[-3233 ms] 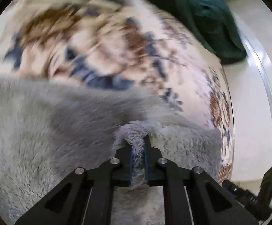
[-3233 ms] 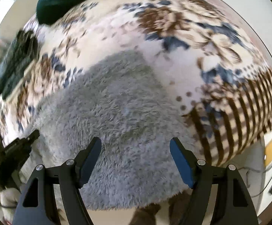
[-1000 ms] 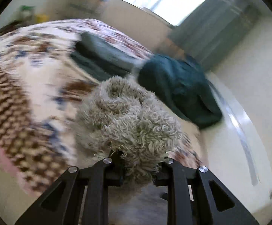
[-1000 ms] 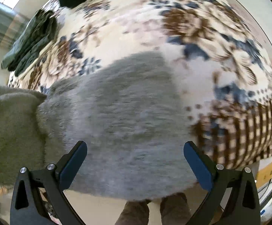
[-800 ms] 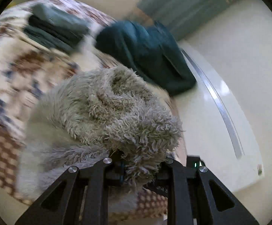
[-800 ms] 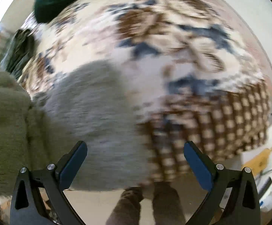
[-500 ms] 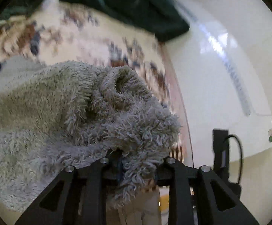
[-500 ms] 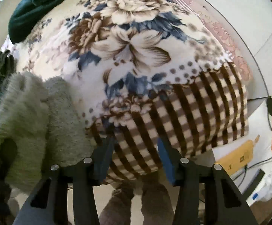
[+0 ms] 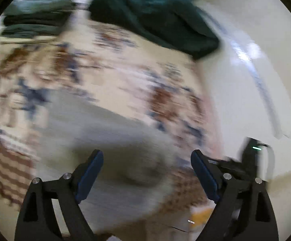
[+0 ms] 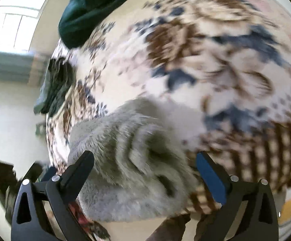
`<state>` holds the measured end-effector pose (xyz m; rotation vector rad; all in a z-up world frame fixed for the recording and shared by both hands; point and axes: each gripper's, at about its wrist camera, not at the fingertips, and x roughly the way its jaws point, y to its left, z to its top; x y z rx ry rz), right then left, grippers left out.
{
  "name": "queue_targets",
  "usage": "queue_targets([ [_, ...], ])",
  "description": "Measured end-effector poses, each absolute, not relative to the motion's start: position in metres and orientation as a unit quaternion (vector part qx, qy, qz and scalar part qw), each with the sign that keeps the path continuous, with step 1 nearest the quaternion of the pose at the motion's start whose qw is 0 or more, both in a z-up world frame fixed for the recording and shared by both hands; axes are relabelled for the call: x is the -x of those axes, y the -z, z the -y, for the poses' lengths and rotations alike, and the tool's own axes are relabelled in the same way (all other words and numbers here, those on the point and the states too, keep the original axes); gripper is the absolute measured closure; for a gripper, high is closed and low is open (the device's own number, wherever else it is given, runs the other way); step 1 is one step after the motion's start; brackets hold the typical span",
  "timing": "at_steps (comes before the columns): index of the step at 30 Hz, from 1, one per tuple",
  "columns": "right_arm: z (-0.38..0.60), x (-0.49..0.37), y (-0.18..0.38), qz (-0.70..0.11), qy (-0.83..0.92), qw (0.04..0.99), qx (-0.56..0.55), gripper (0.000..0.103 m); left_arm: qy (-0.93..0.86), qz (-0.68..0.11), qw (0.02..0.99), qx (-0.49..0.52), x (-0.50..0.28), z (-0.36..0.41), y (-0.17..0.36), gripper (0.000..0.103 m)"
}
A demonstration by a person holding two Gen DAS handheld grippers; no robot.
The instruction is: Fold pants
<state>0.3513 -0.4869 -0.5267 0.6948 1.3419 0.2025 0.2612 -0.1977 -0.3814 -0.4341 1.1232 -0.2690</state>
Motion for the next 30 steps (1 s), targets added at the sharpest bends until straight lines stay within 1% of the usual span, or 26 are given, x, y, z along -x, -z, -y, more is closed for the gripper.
queue_targets([
  [2,0.466,-0.369,0.547,-0.648,-0.090,0.700,-0.285,0.002,0.068,-0.535,0.819,0.196,-0.279,0.165,0.400,0.014],
  [3,0.459,-0.375,0.558,-0.658,-0.099,0.687,-0.291,0.029,0.049,-0.539,0.819,0.192,-0.287,0.155,0.410,0.014],
  [4,0.454,-0.378,0.563,-0.659,-0.103,0.684,-0.296,0.083,0.034,-0.546,0.816,0.186,-0.293,0.146,0.420,0.014],
  [5,0.452,-0.380,0.565,-0.659,-0.104,0.684,-0.296,0.086,0.021,-0.557,0.810,0.182,-0.299,0.139,0.431,0.014],
  [9,0.477,-0.389,0.552,-0.625,-0.030,0.736,-0.259,0.086,0.013,-0.593,0.787,0.169,-0.311,0.131,0.466,0.014],
  [11,0.494,-0.396,0.564,-0.640,0.008,0.722,-0.263,0.081,0.018,-0.602,0.780,0.169,-0.311,0.132,0.477,0.014],
  [12,0.499,-0.398,0.573,-0.651,0.014,0.707,-0.274,0.070,0.021,-0.604,0.776,0.181,-0.309,0.131,0.481,0.014],
  [13,0.504,-0.395,0.581,-0.662,0.016,0.687,-0.298,0.057,0.029,-0.604,0.772,0.195,-0.308,0.131,0.483,0.014],
  [14,0.507,-0.389,0.582,-0.664,0.019,0.678,-0.313,0.049,0.033,-0.605,0.768,0.208,-0.307,0.132,0.486,0.014],
  [15,0.509,-0.384,0.579,-0.660,0.016,0.678,-0.324,0.039,0.028,-0.605,0.767,0.210,-0.306,0.133,0.487,0.014],
  [16,0.511,-0.372,0.572,-0.646,0.005,0.682,-0.343,0.036,0.028,-0.606,0.767,0.210,-0.306,0.136,0.486,0.014],
  [17,0.513,-0.362,0.569,-0.639,0.000,0.683,-0.354,0.036,0.029,-0.606,0.766,0.210,-0.305,0.138,0.486,0.014],
  [18,0.514,-0.351,0.567,-0.636,-0.003,0.680,-0.364,0.033,0.028,-0.606,0.766,0.212,-0.305,0.139,0.486,0.014],
  [19,0.514,-0.340,0.569,-0.638,-0.007,0.673,-0.375,0.025,0.031,-0.606,0.765,0.215,-0.304,0.141,0.486,0.014],
  [20,0.509,-0.327,0.580,-0.651,-0.014,0.650,-0.392,0.024,0.033,-0.607,0.765,0.214,-0.304,0.142,0.487,0.014],
  [21,0.511,-0.314,0.593,-0.662,-0.019,0.629,-0.407,0.025,0.031,-0.607,0.765,0.212,-0.305,0.144,0.487,0.014],
  [22,0.509,-0.302,0.608,-0.668,-0.020,0.606,-0.430,0.040,0.033,-0.606,0.766,0.211,-0.305,0.145,0.487,0.014],
  [23,0.509,-0.292,0.617,-0.664,-0.018,0.596,-0.452,0.063,0.034,-0.606,0.767,0.209,-0.305,0.146,0.488,0.014],
  [24,0.509,-0.281,0.622,-0.657,-0.016,0.587,-0.472,0.091,0.033,-0.606,0.768,0.206,-0.306,0.147,0.489,0.014],
  [25,0.511,-0.269,0.624,-0.659,0.008,0.588,-0.469,0.091,0.033,-0.605,0.769,0.203,-0.306,0.148,0.489,0.014],
  [27,0.512,-0.259,0.628,-0.684,0.050,0.595,-0.420,0.090,0.034,-0.607,0.769,0.195,-0.307,0.149,0.490,0.014],
  [29,0.504,-0.261,0.632,-0.709,0.048,0.585,-0.391,0.088,0.038,-0.608,0.768,0.197,-0.308,0.149,0.491,0.014],
  [30,0.499,-0.266,0.627,-0.713,0.037,0.585,-0.385,0.082,0.041,-0.609,0.767,0.199,-0.308,0.150,0.491,0.014],
])
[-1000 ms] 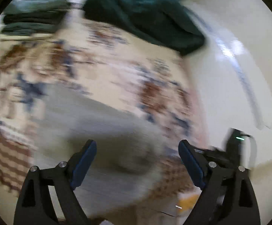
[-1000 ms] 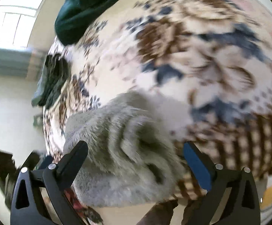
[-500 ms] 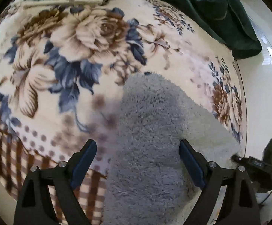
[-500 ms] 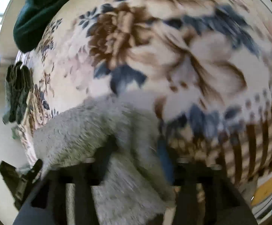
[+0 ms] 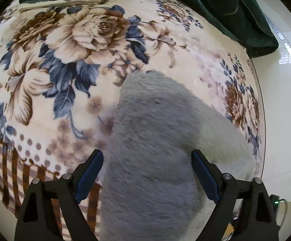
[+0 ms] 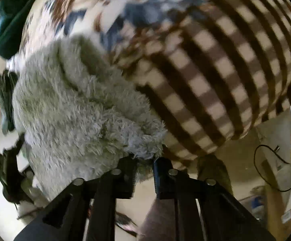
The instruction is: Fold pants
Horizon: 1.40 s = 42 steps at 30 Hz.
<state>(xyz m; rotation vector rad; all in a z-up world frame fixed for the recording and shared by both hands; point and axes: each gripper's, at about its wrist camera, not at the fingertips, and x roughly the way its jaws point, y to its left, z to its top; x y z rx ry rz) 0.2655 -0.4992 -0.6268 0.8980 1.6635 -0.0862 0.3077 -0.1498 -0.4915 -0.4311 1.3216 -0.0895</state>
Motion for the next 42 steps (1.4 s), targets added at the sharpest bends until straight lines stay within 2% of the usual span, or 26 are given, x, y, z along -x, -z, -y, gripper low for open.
queue_targets([
  [2,0.496,-0.277,0.604,-0.702,0.033,0.607,-0.371,0.067,0.041,-0.608,0.768,0.195,-0.307,0.153,0.488,0.014],
  [4,0.498,-0.289,0.574,-0.664,0.030,0.652,-0.365,0.044,0.047,-0.602,0.773,0.195,-0.307,0.155,0.481,0.014],
  [6,0.503,-0.302,0.552,-0.625,0.024,0.687,-0.369,0.031,0.051,-0.595,0.776,0.201,-0.308,0.156,0.474,0.014],
  [7,0.503,-0.311,0.548,-0.616,0.020,0.695,-0.370,0.029,0.054,-0.590,0.779,0.206,-0.311,0.156,0.470,0.014],
  [12,0.479,-0.385,0.556,-0.607,-0.071,0.697,-0.375,0.030,0.057,-0.576,0.787,0.212,-0.327,0.159,0.462,0.014],
  [17,0.472,-0.424,0.601,-0.665,0.045,0.710,-0.226,0.030,0.059,-0.579,0.791,0.188,-0.344,0.164,0.469,0.014],
  [20,0.483,-0.422,0.608,-0.665,0.045,0.692,-0.277,0.030,0.053,-0.593,0.783,0.179,-0.351,0.161,0.483,0.014],
  [26,0.508,-0.353,0.548,-0.604,0.049,0.718,-0.342,0.030,0.055,-0.586,0.778,0.221,-0.340,0.143,0.475,0.014],
  [30,0.520,-0.288,0.578,-0.630,0.045,0.655,-0.415,0.031,0.059,-0.579,0.776,0.243,-0.336,0.139,0.472,0.014],
  [32,0.514,-0.265,0.605,-0.639,0.040,0.613,-0.463,0.067,0.058,-0.589,0.769,0.241,-0.339,0.141,0.480,0.014],
  [33,0.508,-0.259,0.616,-0.641,0.036,0.597,-0.481,0.092,0.057,-0.592,0.767,0.241,-0.340,0.142,0.483,0.014],
  [39,0.499,-0.243,0.644,-0.686,0.057,0.578,-0.438,0.090,0.059,-0.599,0.765,0.230,-0.339,0.144,0.492,0.014],
  [42,0.497,-0.253,0.617,-0.677,0.060,0.603,-0.418,0.067,0.060,-0.601,0.762,0.234,-0.337,0.144,0.493,0.014],
])
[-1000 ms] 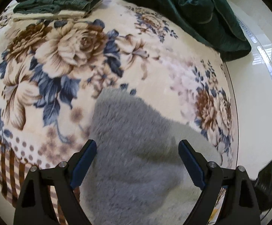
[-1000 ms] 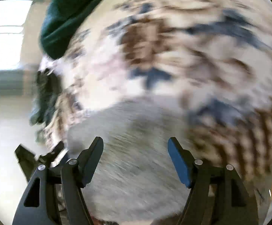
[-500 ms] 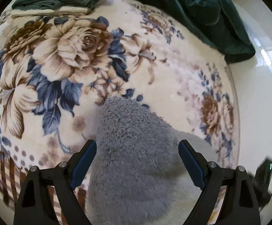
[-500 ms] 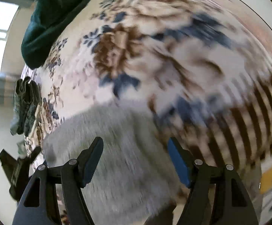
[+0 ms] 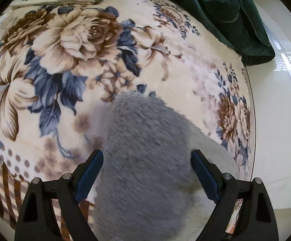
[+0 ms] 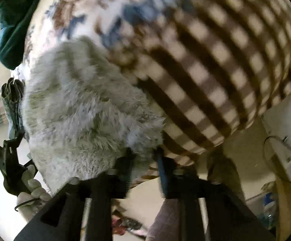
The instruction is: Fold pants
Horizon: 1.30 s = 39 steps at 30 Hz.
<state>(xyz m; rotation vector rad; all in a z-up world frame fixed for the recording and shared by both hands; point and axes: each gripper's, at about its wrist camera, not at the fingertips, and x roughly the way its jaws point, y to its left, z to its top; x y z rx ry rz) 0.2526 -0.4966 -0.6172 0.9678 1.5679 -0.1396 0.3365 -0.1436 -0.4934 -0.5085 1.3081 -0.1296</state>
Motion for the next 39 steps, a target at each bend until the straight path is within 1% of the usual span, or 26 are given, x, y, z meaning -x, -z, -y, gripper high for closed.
queue_targets([
  [1,0.498,-0.257,0.600,-0.662,0.061,0.624,-0.411,0.055,0.060,-0.601,0.762,0.232,-0.336,0.143,0.492,0.014],
  [3,0.502,-0.267,0.573,-0.623,0.058,0.667,-0.405,0.043,0.061,-0.600,0.763,0.234,-0.336,0.143,0.491,0.014],
  [5,0.501,-0.282,0.557,-0.597,0.043,0.700,-0.390,0.043,0.062,-0.599,0.762,0.238,-0.337,0.142,0.490,0.014],
  [8,0.493,-0.321,0.555,-0.581,-0.003,0.716,-0.386,0.043,0.061,-0.598,0.763,0.239,-0.341,0.143,0.492,0.014],
  [10,0.480,-0.347,0.560,-0.587,-0.027,0.715,-0.379,0.043,0.060,-0.596,0.766,0.233,-0.344,0.145,0.494,0.014],
  [12,0.461,-0.377,0.569,-0.604,-0.056,0.717,-0.344,0.043,0.060,-0.596,0.767,0.228,-0.346,0.147,0.495,0.014],
  [14,0.449,-0.398,0.590,-0.624,-0.043,0.712,-0.320,0.043,0.059,-0.599,0.768,0.220,-0.349,0.147,0.500,0.014],
  [15,0.447,-0.406,0.601,-0.627,-0.026,0.712,-0.315,0.043,0.059,-0.601,0.766,0.219,-0.350,0.147,0.503,0.014],
  [19,0.446,-0.422,0.614,-0.622,0.001,0.719,-0.311,0.043,0.057,-0.616,0.747,0.244,-0.356,0.139,0.525,0.014],
  [20,0.444,-0.424,0.612,-0.623,0.003,0.719,-0.309,0.043,0.056,-0.618,0.743,0.250,-0.357,0.137,0.529,0.012],
  [22,0.443,-0.425,0.606,-0.627,0.001,0.715,-0.309,0.042,0.053,-0.621,0.736,0.266,-0.358,0.134,0.535,0.012],
  [23,0.447,-0.422,0.599,-0.625,-0.005,0.715,-0.314,0.040,0.051,-0.622,0.732,0.275,-0.358,0.132,0.537,0.012],
  [24,0.452,-0.416,0.592,-0.619,-0.016,0.717,-0.321,0.030,0.051,-0.622,0.730,0.280,-0.357,0.131,0.536,0.012],
  [25,0.457,-0.407,0.581,-0.610,-0.026,0.721,-0.328,0.014,0.053,-0.619,0.731,0.284,-0.355,0.130,0.532,0.012],
  [26,0.463,-0.397,0.570,-0.600,-0.029,0.728,-0.331,0.004,0.055,-0.615,0.733,0.286,-0.352,0.129,0.525,0.013],
  [27,0.471,-0.384,0.561,-0.592,-0.021,0.736,-0.328,0.000,0.059,-0.611,0.734,0.289,-0.347,0.128,0.518,0.013],
  [29,0.486,-0.355,0.555,-0.592,-0.010,0.736,-0.327,0.000,0.072,-0.597,0.740,0.303,-0.336,0.126,0.501,0.013],
  [31,0.495,-0.333,0.565,-0.603,-0.010,0.720,-0.342,0.000,0.087,-0.587,0.741,0.315,-0.326,0.126,0.490,0.012],
  [32,0.498,-0.320,0.580,-0.616,-0.019,0.702,-0.356,0.000,0.096,-0.582,0.741,0.321,-0.316,0.126,0.485,0.008],
  [33,0.499,-0.311,0.593,-0.626,-0.025,0.689,-0.364,0.000,0.101,-0.580,0.741,0.322,-0.309,0.126,0.483,0.000],
  [37,0.489,-0.287,0.654,-0.640,-0.083,0.623,-0.443,0.000,0.094,-0.607,0.728,0.304,-0.290,0.132,0.502,0.000],
  [39,0.482,-0.287,0.664,-0.629,-0.102,0.621,-0.456,0.000,0.090,-0.620,0.718,0.303,-0.284,0.131,0.515,0.000],
])
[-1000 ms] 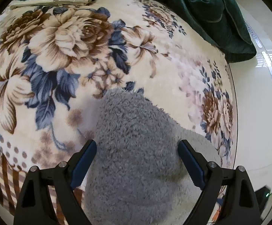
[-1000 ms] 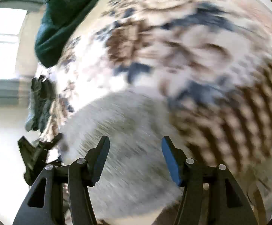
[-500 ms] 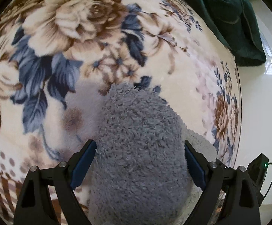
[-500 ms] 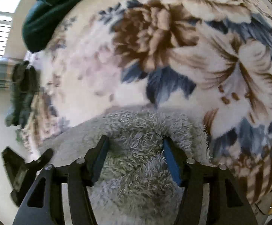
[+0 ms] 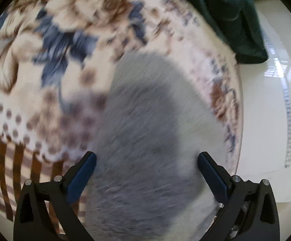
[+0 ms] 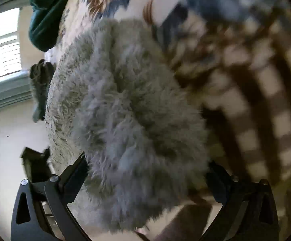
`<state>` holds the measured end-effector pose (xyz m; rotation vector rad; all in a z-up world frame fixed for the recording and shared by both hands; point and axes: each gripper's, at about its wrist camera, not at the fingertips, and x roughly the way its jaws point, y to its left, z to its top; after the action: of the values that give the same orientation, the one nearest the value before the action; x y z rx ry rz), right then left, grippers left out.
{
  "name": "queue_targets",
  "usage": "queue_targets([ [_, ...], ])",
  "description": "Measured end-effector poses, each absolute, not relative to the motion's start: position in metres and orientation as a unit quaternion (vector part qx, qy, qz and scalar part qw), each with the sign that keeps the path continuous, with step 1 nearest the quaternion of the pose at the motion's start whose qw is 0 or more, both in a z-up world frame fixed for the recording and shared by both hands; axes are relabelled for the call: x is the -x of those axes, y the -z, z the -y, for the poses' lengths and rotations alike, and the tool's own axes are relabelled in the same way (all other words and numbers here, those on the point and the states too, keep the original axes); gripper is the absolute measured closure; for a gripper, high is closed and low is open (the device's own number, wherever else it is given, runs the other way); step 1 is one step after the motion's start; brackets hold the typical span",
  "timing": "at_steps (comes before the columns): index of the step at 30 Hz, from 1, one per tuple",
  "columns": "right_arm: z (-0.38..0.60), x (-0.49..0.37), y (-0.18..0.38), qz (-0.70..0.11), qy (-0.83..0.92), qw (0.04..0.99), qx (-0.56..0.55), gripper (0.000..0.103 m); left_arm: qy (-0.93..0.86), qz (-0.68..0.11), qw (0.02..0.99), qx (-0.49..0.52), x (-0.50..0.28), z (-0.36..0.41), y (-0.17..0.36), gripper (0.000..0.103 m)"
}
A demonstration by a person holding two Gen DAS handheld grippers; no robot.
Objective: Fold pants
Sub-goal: 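Lift the folded grey pants with both tools and carry them toward the clothes stack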
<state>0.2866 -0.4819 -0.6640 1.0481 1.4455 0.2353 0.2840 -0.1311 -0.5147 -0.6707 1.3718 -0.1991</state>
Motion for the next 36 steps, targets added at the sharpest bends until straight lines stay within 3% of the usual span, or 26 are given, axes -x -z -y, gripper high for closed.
queue_targets([
  [4,0.462,-0.295,0.664,-0.593,-0.185,0.604,-0.500,0.000,0.088,-0.627,0.710,0.308,-0.274,0.122,0.534,0.000],
  [7,0.442,-0.305,0.677,-0.628,-0.181,0.606,-0.453,0.000,0.097,-0.626,0.709,0.311,-0.272,0.113,0.541,0.000],
  [11,0.447,-0.307,0.683,-0.612,-0.170,0.600,-0.485,0.001,0.117,-0.629,0.692,0.333,-0.274,0.113,0.550,0.000],
  [12,0.447,-0.305,0.678,-0.607,-0.168,0.610,-0.481,0.015,0.122,-0.629,0.687,0.344,-0.274,0.112,0.553,0.000],
  [13,0.446,-0.303,0.670,-0.601,-0.168,0.629,-0.464,0.036,0.126,-0.625,0.682,0.358,-0.273,0.111,0.555,0.000],
  [14,0.445,-0.300,0.664,-0.598,-0.168,0.638,-0.456,0.043,0.124,-0.617,0.685,0.367,-0.271,0.111,0.554,0.000],
  [15,0.443,-0.297,0.659,-0.595,-0.165,0.646,-0.449,0.050,0.131,-0.608,0.692,0.368,-0.269,0.112,0.549,0.007],
  [18,0.438,-0.287,0.639,-0.585,-0.153,0.669,-0.433,0.059,0.142,-0.591,0.709,0.357,-0.264,0.117,0.533,0.038],
  [19,0.436,-0.284,0.631,-0.581,-0.149,0.674,-0.431,0.060,0.145,-0.587,0.712,0.357,-0.263,0.117,0.528,0.041],
  [21,0.437,-0.280,0.618,-0.576,-0.146,0.678,-0.432,0.062,0.149,-0.583,0.713,0.359,-0.259,0.115,0.517,0.050],
  [23,0.435,-0.277,0.601,-0.575,-0.147,0.683,-0.427,0.063,0.153,-0.582,0.713,0.361,-0.257,0.112,0.502,0.052],
  [31,0.428,-0.270,0.486,-0.557,-0.179,0.705,-0.401,0.064,0.158,-0.559,0.732,0.356,-0.258,0.088,0.407,0.053],
  [36,0.386,-0.314,0.399,-0.532,-0.203,0.735,-0.368,0.064,0.157,-0.521,0.754,0.369,-0.282,0.052,0.328,0.053],
])
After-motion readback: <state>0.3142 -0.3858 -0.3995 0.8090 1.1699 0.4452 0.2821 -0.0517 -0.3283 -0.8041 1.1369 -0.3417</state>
